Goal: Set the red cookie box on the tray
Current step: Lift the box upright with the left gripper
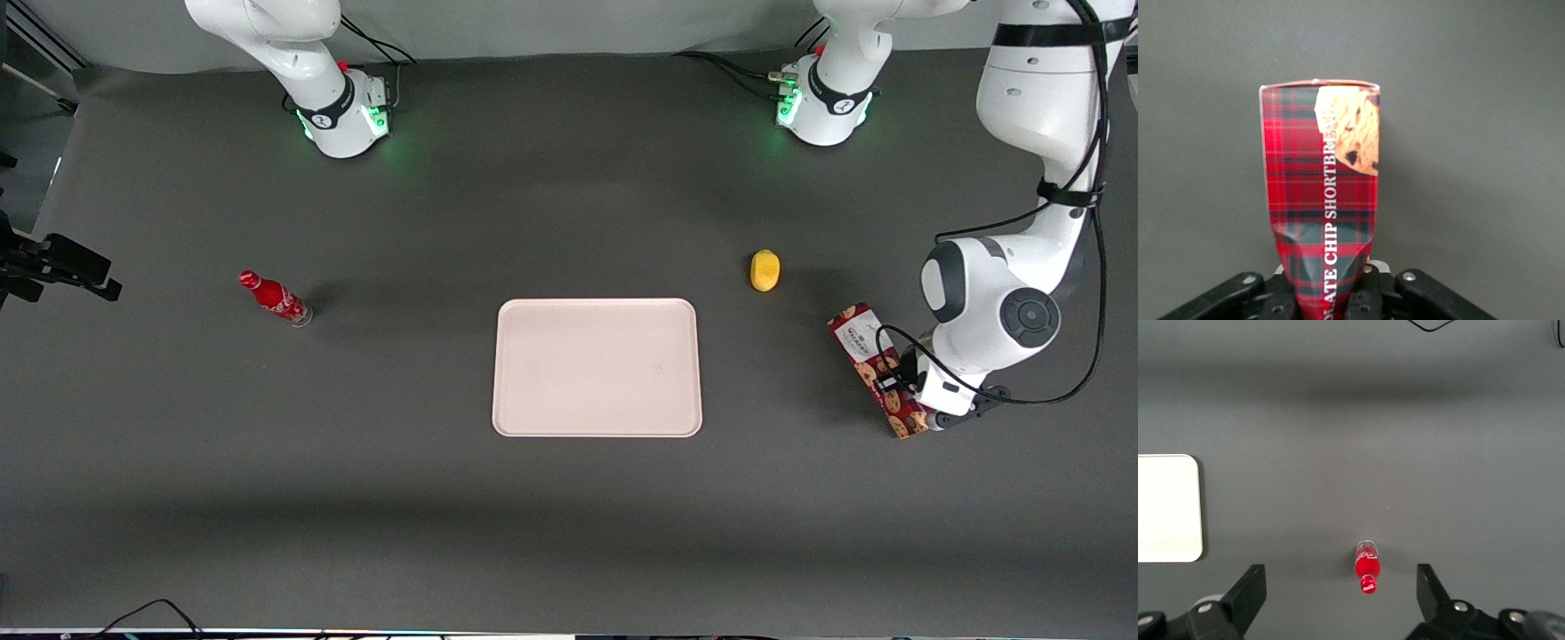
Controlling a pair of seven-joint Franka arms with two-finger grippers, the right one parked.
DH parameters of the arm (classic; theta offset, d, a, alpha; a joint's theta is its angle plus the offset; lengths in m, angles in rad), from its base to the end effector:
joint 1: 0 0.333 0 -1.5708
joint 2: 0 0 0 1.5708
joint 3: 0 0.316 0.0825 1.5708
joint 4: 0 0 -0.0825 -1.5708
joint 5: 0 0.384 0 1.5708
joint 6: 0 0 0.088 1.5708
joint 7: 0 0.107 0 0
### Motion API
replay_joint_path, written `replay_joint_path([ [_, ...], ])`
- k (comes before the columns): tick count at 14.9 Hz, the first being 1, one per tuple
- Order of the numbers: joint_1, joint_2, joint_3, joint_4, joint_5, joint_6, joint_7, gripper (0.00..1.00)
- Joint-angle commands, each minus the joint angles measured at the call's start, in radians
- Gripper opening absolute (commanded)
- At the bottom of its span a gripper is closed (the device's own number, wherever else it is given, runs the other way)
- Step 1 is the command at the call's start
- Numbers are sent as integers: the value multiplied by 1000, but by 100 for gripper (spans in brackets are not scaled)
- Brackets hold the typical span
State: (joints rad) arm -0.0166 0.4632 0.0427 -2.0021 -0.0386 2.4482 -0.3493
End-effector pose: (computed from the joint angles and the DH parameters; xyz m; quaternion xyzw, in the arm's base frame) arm 0.6057 0.0152 0.2227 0.9799 0.1991 -0.0085 0.0013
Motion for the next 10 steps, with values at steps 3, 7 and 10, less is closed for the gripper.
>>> replay_joint_path([
  [3,-57,-178,0,231,3,-452,16,0],
  [7,-88,-225,-27,483,3,-800,15,0],
  [10,-88,-224,-29,641,2,-998,33,0],
])
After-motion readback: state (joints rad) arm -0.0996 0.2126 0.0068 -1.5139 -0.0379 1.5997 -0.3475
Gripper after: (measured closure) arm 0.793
